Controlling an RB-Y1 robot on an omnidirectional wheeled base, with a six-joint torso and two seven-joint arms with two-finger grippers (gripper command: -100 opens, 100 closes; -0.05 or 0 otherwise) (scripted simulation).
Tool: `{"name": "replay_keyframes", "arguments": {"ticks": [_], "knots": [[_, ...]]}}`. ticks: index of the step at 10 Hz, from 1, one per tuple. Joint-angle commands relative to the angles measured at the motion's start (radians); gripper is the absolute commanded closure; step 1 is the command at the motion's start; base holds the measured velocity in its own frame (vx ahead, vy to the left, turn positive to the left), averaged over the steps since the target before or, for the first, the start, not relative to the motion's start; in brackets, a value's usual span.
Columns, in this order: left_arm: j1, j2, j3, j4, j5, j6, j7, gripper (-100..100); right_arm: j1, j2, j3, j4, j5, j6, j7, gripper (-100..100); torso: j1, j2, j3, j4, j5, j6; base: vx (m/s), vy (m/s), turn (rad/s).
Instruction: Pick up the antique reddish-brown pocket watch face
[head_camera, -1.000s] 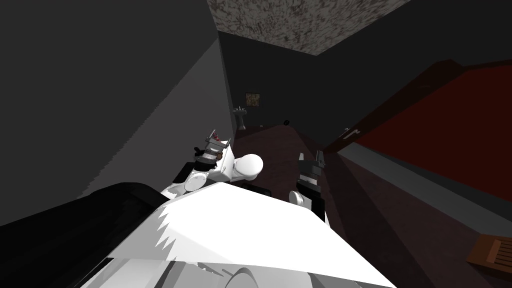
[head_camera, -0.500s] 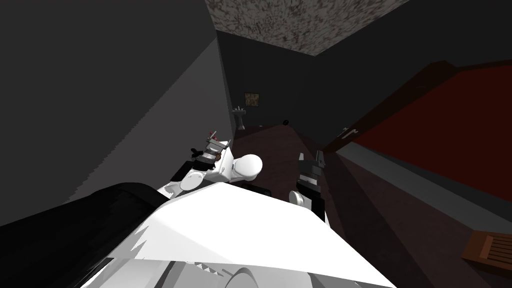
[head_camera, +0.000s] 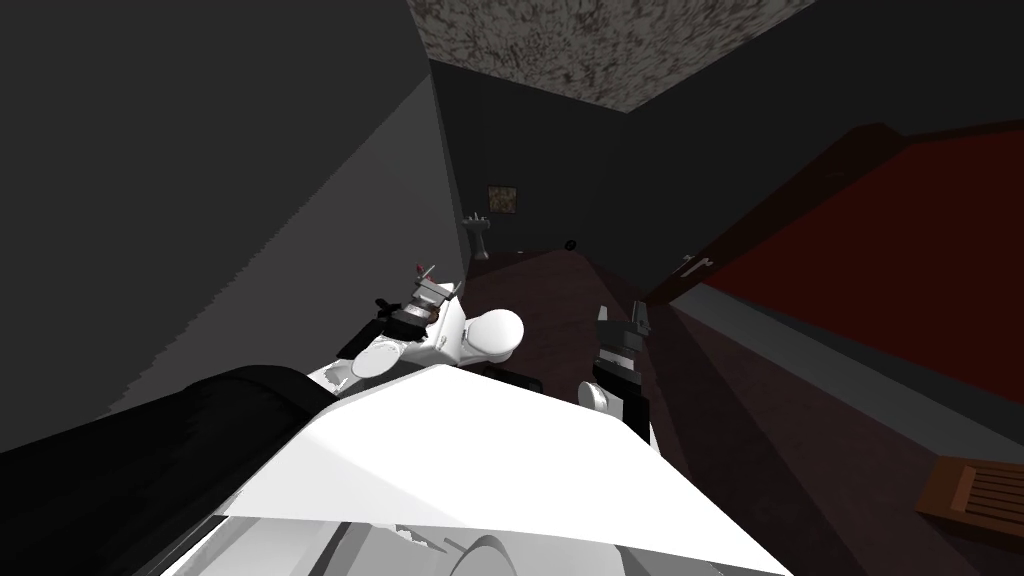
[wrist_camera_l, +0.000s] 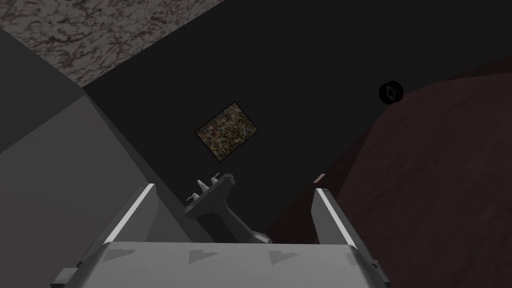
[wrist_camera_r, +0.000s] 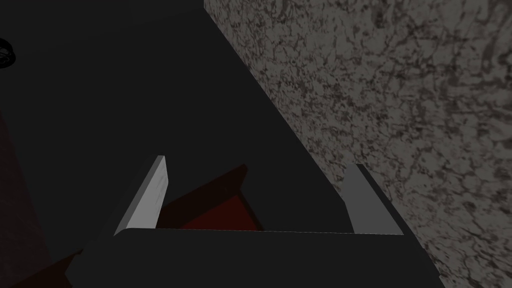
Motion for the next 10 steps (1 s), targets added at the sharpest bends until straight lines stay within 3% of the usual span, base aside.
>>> {"name": "replay_keyframes", "arguments": {"ticks": [1, 3, 4, 5, 7, 8, 10], "knots": [[0.002, 0.017, -0.002, 0.002, 0.050, -0.002, 0.003, -100, 0.000, 0.000, 0.000, 0.000, 0.000, 0.000, 0.000, 0, 0.000, 0.000, 0.000, 0.000, 0.000, 0.000, 0.019, -0.008, 0.003], [0.002, 0.017, -0.002, 0.002, 0.088, -0.002, 0.003, -100, 0.000, 0.000, 0.000, 0.000, 0.000, 0.000, 0.000, 0, 0.001, 0.001, 0.001, 0.000, 0.000, 0.000, 0.003, -0.001, 0.001], [0.020, 0.065, 0.003, 0.005, 0.126, -0.010, 0.011, -100, 0.000, 0.000, 0.000, 0.000, 0.000, 0.000, 0.000, 0, 0.001, 0.002, 0.001, 0.000, 0.000, 0.000, 0.018, -0.012, -0.034], [0.020, 0.088, 0.003, 0.005, 0.161, -0.010, 0.011, -100, 0.000, 0.000, 0.000, 0.000, 0.000, 0.000, 0.000, 0, 0.000, 0.001, 0.001, 0.000, 0.000, 0.000, 0.029, -0.016, -0.023], [0.020, 0.088, 0.003, 0.005, 0.215, -0.010, 0.011, -100, 0.000, 0.000, 0.000, 0.000, 0.000, 0.000, 0.000, 0, 0.000, 0.000, 0.000, 0.000, 0.000, 0.000, 0.014, -0.005, 0.003], [0.038, 0.138, 0.008, 0.009, 0.248, -0.017, 0.018, -100, 0.000, 0.000, 0.000, 0.000, 0.000, 0.000, 0.000, 0, 0.001, 0.001, 0.001, 0.000, 0.000, 0.000, 0.027, -0.009, -0.034], [0.038, 0.159, 0.008, 0.009, 0.298, -0.017, 0.018, -100, 0.000, 0.000, 0.000, 0.000, 0.000, 0.000, 0.000, 0, 0.000, 0.000, 0.000, 0.000, 0.000, 0.000, 0.024, -0.007, -0.008]]}}
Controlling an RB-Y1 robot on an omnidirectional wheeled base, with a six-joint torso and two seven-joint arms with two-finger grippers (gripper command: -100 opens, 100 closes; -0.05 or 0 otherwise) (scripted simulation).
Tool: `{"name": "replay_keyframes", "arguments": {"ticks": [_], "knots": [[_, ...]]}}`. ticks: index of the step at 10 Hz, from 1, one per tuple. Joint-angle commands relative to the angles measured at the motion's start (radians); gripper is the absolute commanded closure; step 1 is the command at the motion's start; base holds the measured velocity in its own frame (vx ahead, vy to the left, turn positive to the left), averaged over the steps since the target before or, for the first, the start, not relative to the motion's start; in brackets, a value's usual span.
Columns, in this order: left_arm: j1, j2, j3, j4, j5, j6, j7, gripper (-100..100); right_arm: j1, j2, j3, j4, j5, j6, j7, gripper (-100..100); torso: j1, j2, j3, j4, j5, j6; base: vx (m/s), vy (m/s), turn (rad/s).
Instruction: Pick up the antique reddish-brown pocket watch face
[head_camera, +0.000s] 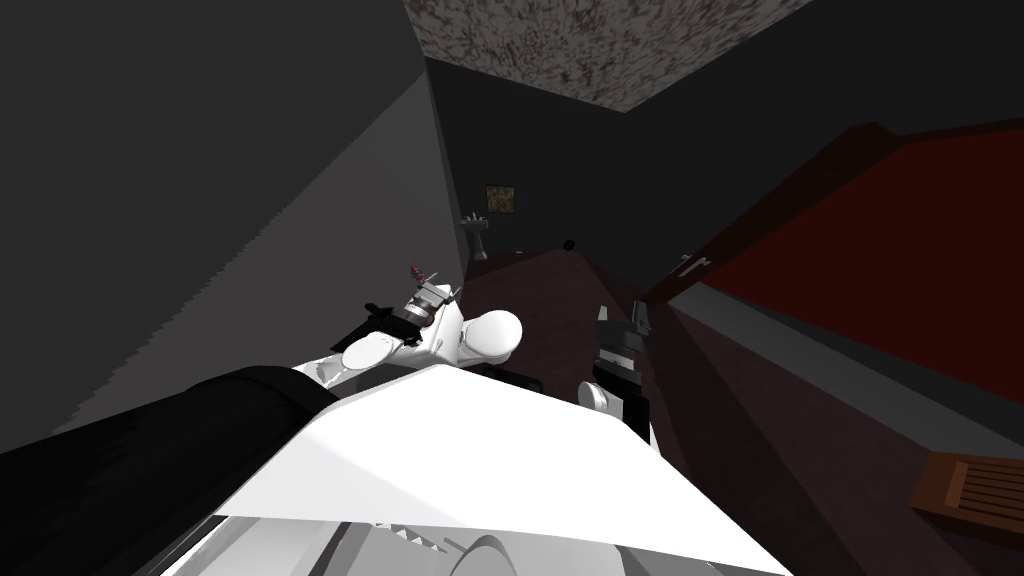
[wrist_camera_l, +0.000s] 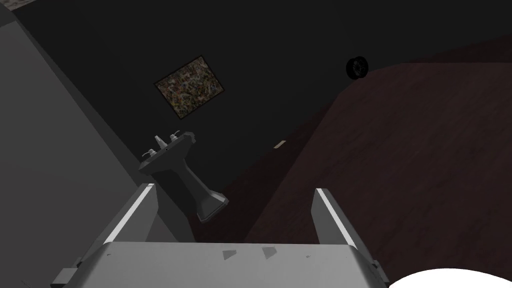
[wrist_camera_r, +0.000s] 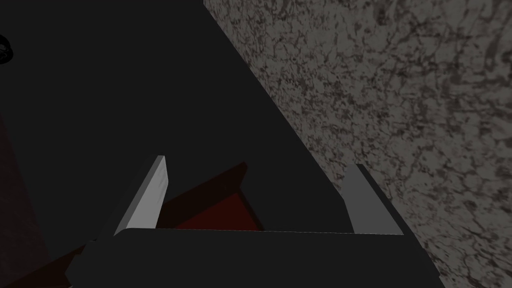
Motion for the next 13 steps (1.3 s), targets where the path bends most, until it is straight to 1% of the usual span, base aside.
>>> {"name": "replay_keyframes", "arguments": {"ticks": [1, 2, 3, 4, 6, 7, 8, 10, 11, 12, 13], "knots": [[-0.003, 0.004, -0.003, 0.002, 0.050, 0.000, -0.004, -100, 0.000, 0.000, 0.000, 0.000, 0.000, 0.000, 0.000, 0, 0.000, 0.000, 0.000, 0.000, 0.000, 0.000, 0.000, 0.000, 0.000], [-0.003, 0.004, -0.003, 0.002, 0.062, 0.000, -0.004, -100, 0.000, 0.000, 0.000, 0.000, 0.000, 0.000, 0.000, 0, 0.000, 0.001, 0.001, 0.000, 0.000, 0.000, 0.000, 0.000, 0.000], [0.016, 0.053, 0.003, 0.008, 0.100, -0.006, 0.002, -100, 0.000, 0.000, 0.000, 0.000, 0.000, 0.000, 0.000, 0, 0.000, 0.001, 0.001, 0.000, 0.000, 0.000, 0.023, -0.009, -0.029], [0.016, 0.074, 0.003, 0.008, 0.137, -0.006, 0.002, -100, 0.000, 0.000, 0.000, 0.000, 0.000, 0.000, 0.000, 0, 0.000, 0.000, 0.000, 0.000, 0.000, 0.000, 0.032, -0.011, -0.018], [0.016, 0.074, 0.003, 0.008, 0.188, -0.006, 0.002, -100, 0.000, 0.000, 0.000, 0.000, 0.000, 0.000, 0.000, 0, 0.000, 0.000, 0.000, 0.000, 0.000, 0.000, 0.008, -0.002, 0.001], [0.036, 0.123, 0.010, 0.014, 0.225, -0.012, 0.007, -100, 0.000, 0.000, 0.000, 0.000, 0.000, 0.000, 0.000, 0, 0.000, 0.001, 0.000, 0.000, 0.000, 0.000, 0.020, -0.009, -0.026], [0.036, 0.143, 0.010, 0.014, 0.250, -0.012, 0.007, -100, 0.000, 0.000, 0.000, 0.000, 0.000, 0.000, 0.000, 0, 0.000, 0.000, 0.000, 0.000, 0.000, 0.000, 0.028, -0.007, -0.013], [0.036, 0.143, 0.010, 0.014, 0.310, -0.012, 0.007, -100, 0.000, 0.000, 0.000, 0.000, 0.000, 0.000, 0.000, 0, 0.000, 0.000, 0.000, 0.000, 0.000, 0.000, 0.012, 0.001, 0.001], [0.057, 0.194, 0.017, 0.021, 0.349, -0.016, 0.010, -100, 0.000, 0.000, 0.000, 0.000, 0.000, 0.000, 0.000, 0, 0.000, 0.001, 0.000, 0.000, 0.000, 0.000, 0.022, -0.001, -0.026], [0.057, 0.212, 0.017, 0.021, 0.374, -0.016, 0.010, -100, 0.000, 0.000, 0.000, 0.000, 0.000, 0.000, 0.000, 0, 0.000, 0.000, 0.000, 0.000, 0.000, 0.000, 0.028, -0.003, -0.011], [0.057, 0.212, 0.017, 0.021, 0.404, -0.016, 0.010, -100, 0.000, 0.000, 0.000, 0.000, 0.000, 0.000, 0.000, 0, 0.000, 0.000, 0.000, 0.000, 0.000, 0.000, 0.016, -0.003, 0.001]]}}
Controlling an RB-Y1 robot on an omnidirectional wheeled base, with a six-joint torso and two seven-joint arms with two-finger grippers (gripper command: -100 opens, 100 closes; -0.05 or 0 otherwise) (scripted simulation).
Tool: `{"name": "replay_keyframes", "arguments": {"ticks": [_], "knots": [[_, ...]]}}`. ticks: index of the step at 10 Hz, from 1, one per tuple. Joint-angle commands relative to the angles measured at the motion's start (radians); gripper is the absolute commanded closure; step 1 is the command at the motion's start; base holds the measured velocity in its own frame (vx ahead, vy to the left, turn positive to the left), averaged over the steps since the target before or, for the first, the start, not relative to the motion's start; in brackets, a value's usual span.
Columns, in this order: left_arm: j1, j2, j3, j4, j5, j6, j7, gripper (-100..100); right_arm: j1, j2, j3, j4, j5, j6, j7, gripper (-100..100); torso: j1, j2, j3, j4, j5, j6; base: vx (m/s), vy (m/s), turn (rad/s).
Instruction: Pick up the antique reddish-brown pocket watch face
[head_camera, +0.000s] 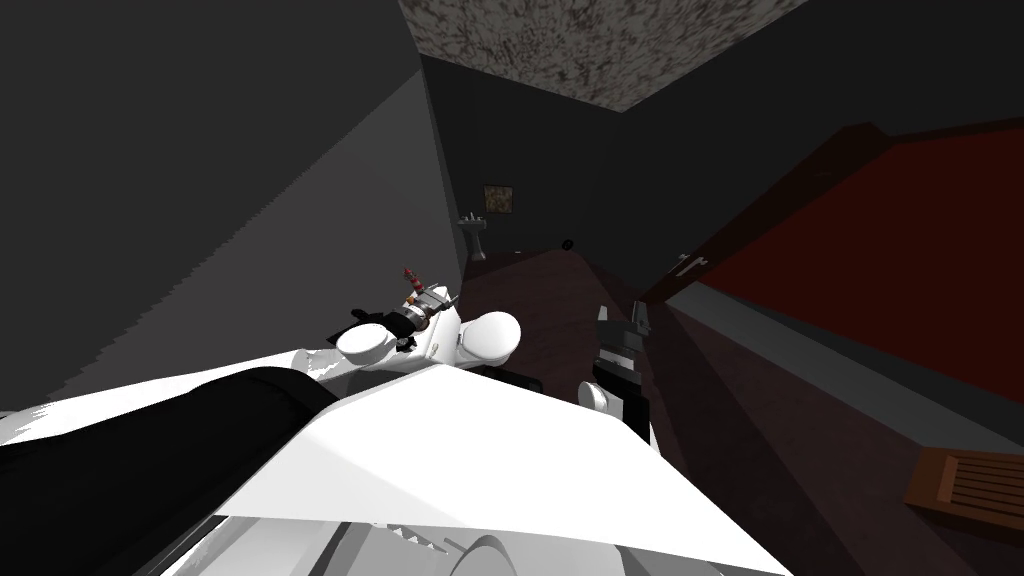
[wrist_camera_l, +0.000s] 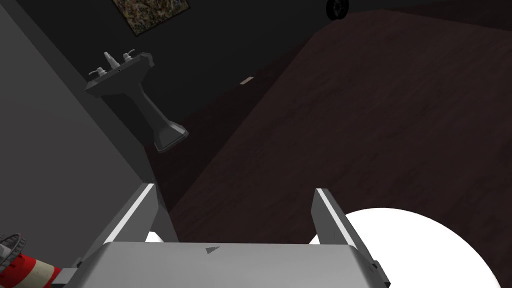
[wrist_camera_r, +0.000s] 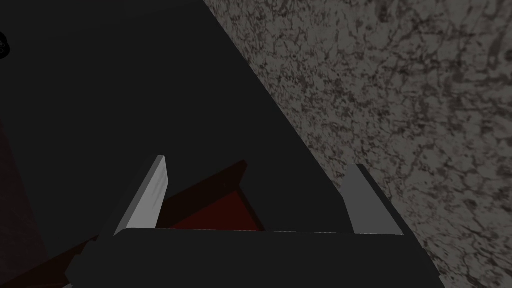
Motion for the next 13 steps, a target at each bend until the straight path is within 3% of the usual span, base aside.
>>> {"name": "replay_keyframes", "arguments": {"ticks": [1, 2, 3, 5, 6, 7, 9, 10, 11, 13], "knots": [[0.002, 0.004, 0.002, 0.001, 0.050, 0.001, 0.002, -100, 0.000, 0.000, 0.000, 0.000, 0.000, 0.000, 0.000, 0, 0.000, 0.000, 0.000, 0.000, 0.000, 0.000, 0.005, -0.002, 0.002], [0.024, 0.054, 0.010, 0.009, 0.083, -0.003, 0.004, -100, 0.000, 0.000, 0.000, 0.000, 0.000, 0.000, 0.000, 0, 0.000, 0.001, 0.000, 0.000, 0.000, 0.000, 0.022, -0.001, -0.022], [0.024, 0.071, 0.010, 0.009, 0.121, -0.003, 0.004, -100, 0.000, 0.000, 0.000, 0.000, 0.000, 0.000, 0.000, 0, 0.000, 0.000, 0.000, 0.000, 0.000, 0.000, 0.028, 0.000, -0.011], [0.024, 0.071, 0.010, 0.009, 0.171, -0.003, 0.004, -100, 0.000, 0.000, 0.000, 0.000, 0.000, 0.000, 0.000, 0, 0.000, 0.000, 0.000, 0.000, 0.000, 0.000, 0.008, 0.000, 0.002], [0.045, 0.119, 0.018, 0.019, 0.204, -0.007, 0.005, -100, 0.000, 0.000, 0.000, 0.000, 0.000, 0.000, 0.000, 0, 0.000, 0.001, 0.000, 0.000, 0.000, 0.000, 0.024, 0.001, -0.016], [0.045, 0.137, 0.018, 0.019, 0.230, -0.007, 0.005, -100, 0.000, 0.000, 0.000, 0.000, 0.000, 0.000, 0.000, 0, 0.000, 0.000, 0.000, 0.000, 0.000, 0.000, 0.030, 0.003, -0.009], [0.045, 0.137, 0.018, 0.019, 0.288, -0.007, 0.005, -100, 0.000, 0.000, 0.000, 0.000, 0.000, 0.000, 0.000, 0, 0.000, 0.000, 0.000, 0.000, 0.000, 0.000, 0.008, 0.000, -0.001], [0.067, 0.182, 0.027, 0.029, 0.316, -0.009, 0.005, -100, 0.000, 0.000, 0.000, 0.000, 0.000, 0.000, 0.000, 0, 0.000, 0.001, 0.000, 0.000, 0.000, 0.000, 0.019, -0.001, -0.011], [0.067, 0.202, 0.027, 0.029, 0.347, -0.009, 0.005, -100, 0.000, 0.000, 0.000, 0.000, 0.000, 0.000, 0.000, 0, 0.000, 0.000, 0.000, 0.000, 0.000, 0.000, 0.026, 0.002, -0.008], [0.067, 0.202, 0.027, 0.029, 0.404, -0.009, 0.005, -100, 0.000, 0.000, 0.000, 0.000, 0.000, 0.000, 0.000, 0, 0.000, 0.001, 0.000, 0.000, 0.000, 0.000, 0.003, -0.001, 0.002]]}}
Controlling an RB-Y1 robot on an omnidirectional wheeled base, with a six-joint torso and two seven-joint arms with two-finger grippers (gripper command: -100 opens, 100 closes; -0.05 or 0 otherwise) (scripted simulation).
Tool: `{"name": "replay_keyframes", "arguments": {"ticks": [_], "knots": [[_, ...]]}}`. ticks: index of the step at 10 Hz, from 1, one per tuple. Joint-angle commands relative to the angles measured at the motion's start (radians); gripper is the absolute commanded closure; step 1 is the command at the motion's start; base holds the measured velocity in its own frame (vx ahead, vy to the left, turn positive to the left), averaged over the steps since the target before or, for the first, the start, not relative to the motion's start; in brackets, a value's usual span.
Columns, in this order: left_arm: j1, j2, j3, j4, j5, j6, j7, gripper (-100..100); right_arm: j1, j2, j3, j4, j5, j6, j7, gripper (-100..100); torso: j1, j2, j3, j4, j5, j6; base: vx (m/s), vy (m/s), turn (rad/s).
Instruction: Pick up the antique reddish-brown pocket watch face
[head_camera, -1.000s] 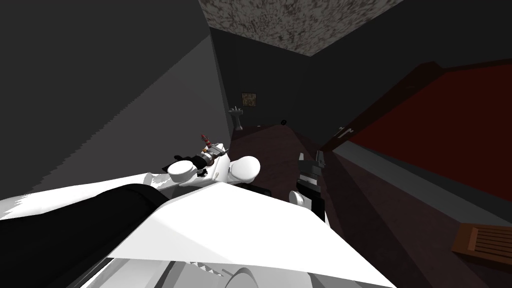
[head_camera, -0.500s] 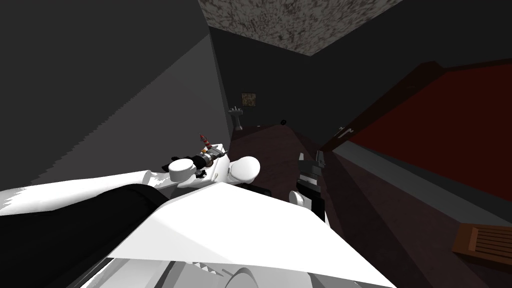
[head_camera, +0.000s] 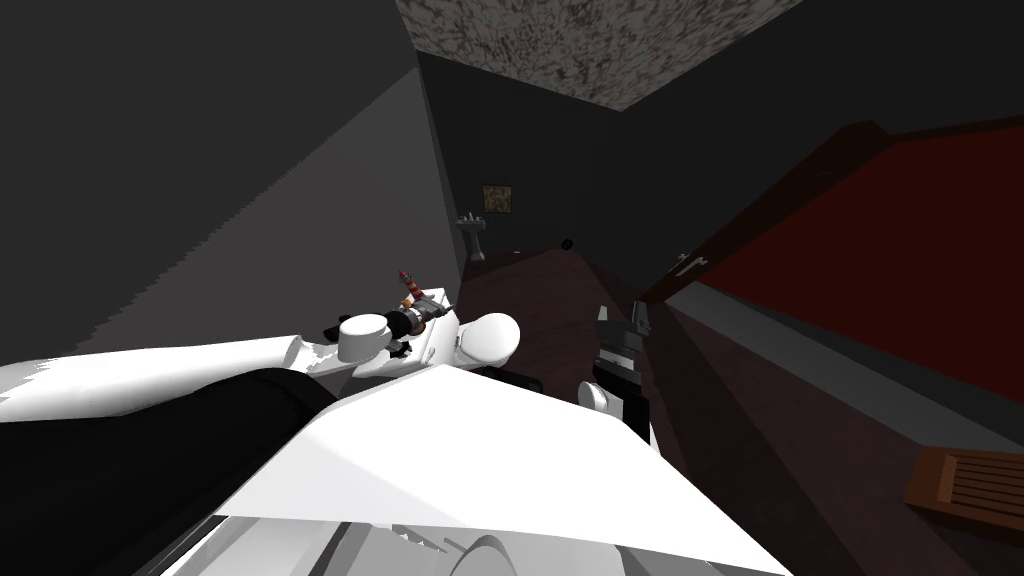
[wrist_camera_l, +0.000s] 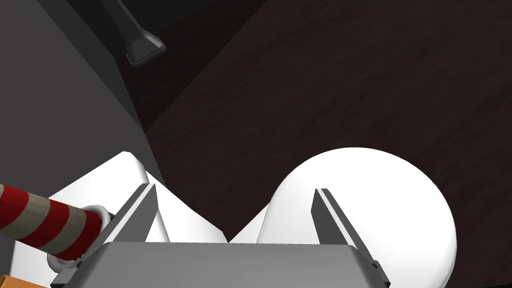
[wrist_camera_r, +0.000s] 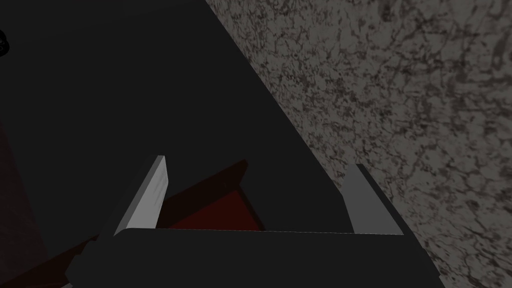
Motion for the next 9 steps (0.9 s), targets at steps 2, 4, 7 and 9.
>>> {"name": "replay_keyframes", "arguments": {"ticks": [2, 4, 7, 9], "knots": [[0.027, 0.065, 0.014, 0.010, 0.083, -0.001, 0.001, -100, 0.000, 0.000, 0.000, 0.000, 0.000, 0.000, 0.000, 0, 0.000, 0.000, 0.000, 0.000, 0.000, 0.000, 0.000, 0.000, 0.000], [0.027, 0.065, 0.014, 0.010, 0.129, -0.001, 0.001, -100, 0.000, 0.000, 0.000, 0.000, 0.000, 0.000, 0.000, 0, 0.000, 0.000, 0.000, 0.000, 0.000, 0.000, 0.000, 0.000, 0.000], [0.049, 0.125, 0.024, 0.022, 0.226, -0.003, -0.002, -100, 0.000, 0.000, 0.000, 0.000, 0.000, 0.000, 0.000, 0, 0.000, 0.000, 0.000, 0.000, 0.000, 0.000, 0.001, -0.002, 0.005], [0.070, 0.174, 0.033, 0.034, 0.274, -0.004, -0.005, -100, 0.000, 0.000, 0.000, 0.000, 0.000, 0.000, 0.000, 0, 0.000, 0.000, 0.000, 0.000, 0.000, 0.000, 0.000, 0.000, 0.000]]}}
